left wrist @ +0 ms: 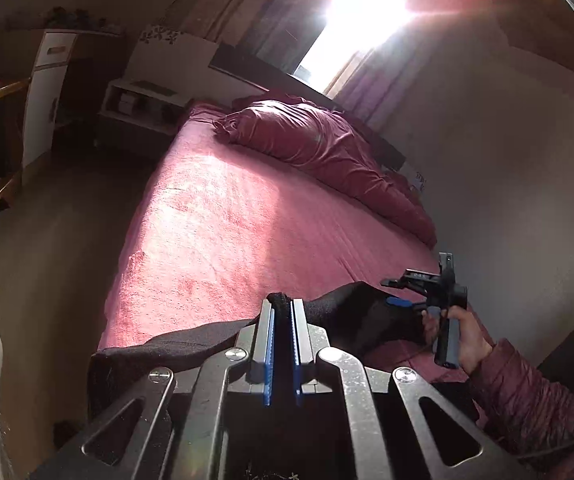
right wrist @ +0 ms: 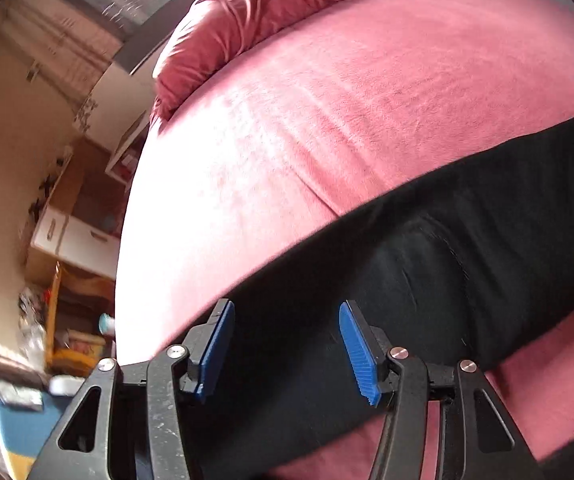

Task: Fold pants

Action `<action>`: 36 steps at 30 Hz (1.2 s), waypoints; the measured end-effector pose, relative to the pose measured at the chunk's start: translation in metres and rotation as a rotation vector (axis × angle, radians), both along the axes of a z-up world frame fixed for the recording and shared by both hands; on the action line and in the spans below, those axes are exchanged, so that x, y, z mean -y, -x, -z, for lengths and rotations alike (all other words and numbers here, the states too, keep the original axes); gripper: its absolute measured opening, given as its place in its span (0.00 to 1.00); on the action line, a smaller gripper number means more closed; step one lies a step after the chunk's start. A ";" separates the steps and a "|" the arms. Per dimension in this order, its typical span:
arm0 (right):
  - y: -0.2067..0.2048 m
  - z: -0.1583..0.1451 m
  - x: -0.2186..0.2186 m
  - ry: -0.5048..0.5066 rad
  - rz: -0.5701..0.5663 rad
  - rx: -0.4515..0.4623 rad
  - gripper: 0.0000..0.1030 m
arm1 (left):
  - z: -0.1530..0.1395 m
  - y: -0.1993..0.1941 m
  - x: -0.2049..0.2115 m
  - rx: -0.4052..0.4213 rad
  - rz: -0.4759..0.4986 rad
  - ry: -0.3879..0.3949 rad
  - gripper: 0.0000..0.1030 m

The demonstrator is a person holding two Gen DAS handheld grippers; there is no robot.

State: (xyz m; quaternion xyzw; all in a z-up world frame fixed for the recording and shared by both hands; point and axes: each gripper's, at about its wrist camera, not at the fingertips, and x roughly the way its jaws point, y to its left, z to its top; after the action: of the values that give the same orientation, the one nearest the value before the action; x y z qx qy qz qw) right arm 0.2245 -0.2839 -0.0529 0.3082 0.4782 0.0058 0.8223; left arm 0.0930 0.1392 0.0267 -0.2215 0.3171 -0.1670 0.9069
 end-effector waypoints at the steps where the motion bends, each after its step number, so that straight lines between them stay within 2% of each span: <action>1: -0.009 0.002 0.001 0.004 0.012 -0.012 0.55 | 0.000 0.002 -0.001 0.000 0.000 0.005 0.06; 8: -0.051 0.034 0.011 0.033 0.056 -0.161 0.54 | -0.003 0.014 -0.003 0.008 0.027 0.008 0.06; 9: -0.054 0.039 0.011 0.044 0.057 -0.181 0.50 | -0.004 0.015 -0.003 0.009 0.032 0.005 0.06; 11: -0.056 0.044 0.013 0.069 0.051 -0.194 0.30 | -0.007 0.015 -0.003 0.013 0.039 -0.007 0.06; 12: -0.054 0.043 0.013 0.089 0.050 -0.188 0.13 | -0.007 0.013 -0.004 0.007 0.034 -0.017 0.06; 15: -0.042 0.032 0.019 0.084 0.036 -0.138 0.10 | -0.007 -0.005 -0.011 -0.026 0.005 -0.039 0.06; 19: -0.022 0.000 0.027 0.050 0.008 -0.025 0.09 | -0.007 -0.056 -0.032 -0.096 -0.083 -0.065 0.06; 24: 0.028 -0.048 0.035 -0.023 -0.032 0.147 0.09 | -0.015 -0.112 -0.064 -0.112 -0.216 -0.074 0.06; 27: 0.074 -0.068 0.036 -0.057 -0.074 0.232 0.09 | -0.021 -0.114 -0.069 -0.089 -0.241 -0.080 0.06; 30: 0.135 -0.068 0.035 -0.082 -0.115 0.262 0.09 | -0.022 -0.092 -0.064 -0.070 -0.230 -0.077 0.06; 34: 0.202 -0.038 0.029 -0.083 -0.146 0.228 0.08 | -0.003 -0.040 -0.064 -0.085 -0.220 -0.060 0.06; 36: 0.219 -0.021 0.024 -0.083 -0.154 0.195 0.08 | 0.013 -0.015 -0.067 -0.112 -0.226 -0.047 0.06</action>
State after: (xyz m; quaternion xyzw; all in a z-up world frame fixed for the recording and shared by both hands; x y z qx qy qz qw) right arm 0.0056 -0.3083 -0.0316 0.3026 0.4174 0.1187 0.8486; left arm 0.1078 0.2059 0.0142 -0.2433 0.3440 -0.0435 0.9059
